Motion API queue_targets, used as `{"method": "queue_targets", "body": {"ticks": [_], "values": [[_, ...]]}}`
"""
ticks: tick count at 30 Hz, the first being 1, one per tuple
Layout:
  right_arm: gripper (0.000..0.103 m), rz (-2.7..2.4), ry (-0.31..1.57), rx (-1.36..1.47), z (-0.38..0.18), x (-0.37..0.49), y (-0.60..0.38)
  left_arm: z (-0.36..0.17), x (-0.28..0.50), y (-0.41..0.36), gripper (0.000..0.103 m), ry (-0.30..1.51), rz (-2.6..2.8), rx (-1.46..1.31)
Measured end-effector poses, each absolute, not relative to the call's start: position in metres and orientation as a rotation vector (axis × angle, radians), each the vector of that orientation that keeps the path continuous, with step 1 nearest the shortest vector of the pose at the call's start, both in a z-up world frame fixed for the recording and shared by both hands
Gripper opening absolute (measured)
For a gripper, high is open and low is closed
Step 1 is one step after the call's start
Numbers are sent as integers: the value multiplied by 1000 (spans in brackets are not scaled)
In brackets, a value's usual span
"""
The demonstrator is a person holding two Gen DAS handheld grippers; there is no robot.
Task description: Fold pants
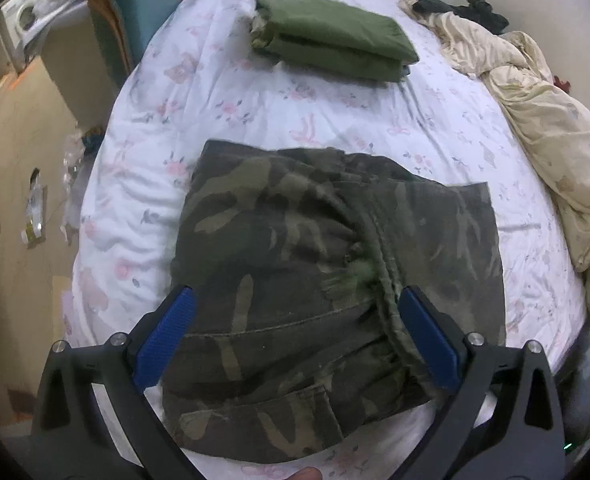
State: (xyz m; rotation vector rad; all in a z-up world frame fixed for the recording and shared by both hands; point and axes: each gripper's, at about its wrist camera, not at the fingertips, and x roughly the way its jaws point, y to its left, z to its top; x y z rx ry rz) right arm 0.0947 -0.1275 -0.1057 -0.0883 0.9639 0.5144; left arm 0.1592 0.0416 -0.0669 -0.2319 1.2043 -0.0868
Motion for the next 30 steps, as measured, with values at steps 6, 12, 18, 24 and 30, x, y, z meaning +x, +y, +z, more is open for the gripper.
{"method": "queue_targets", "body": {"ticks": [6,12,18,24,30], "values": [[74,619,1065,-64,-104,58,-150,-65,161,47,101,1212,-80,-282],[62,411,1071,-18,-86,66,-220,-69,162,30,101,1218,-104,-234],[43,26,1168,320,-123,84,-319,-92,147,-30,101,1247,-239,-28],[43,139,1436,311,-164,85,-306,-120,135,-66,102,1267,-198,247],[43,129,1277,263,-109,102,-309,-105,140,-53,101,1208,-145,199]]}}
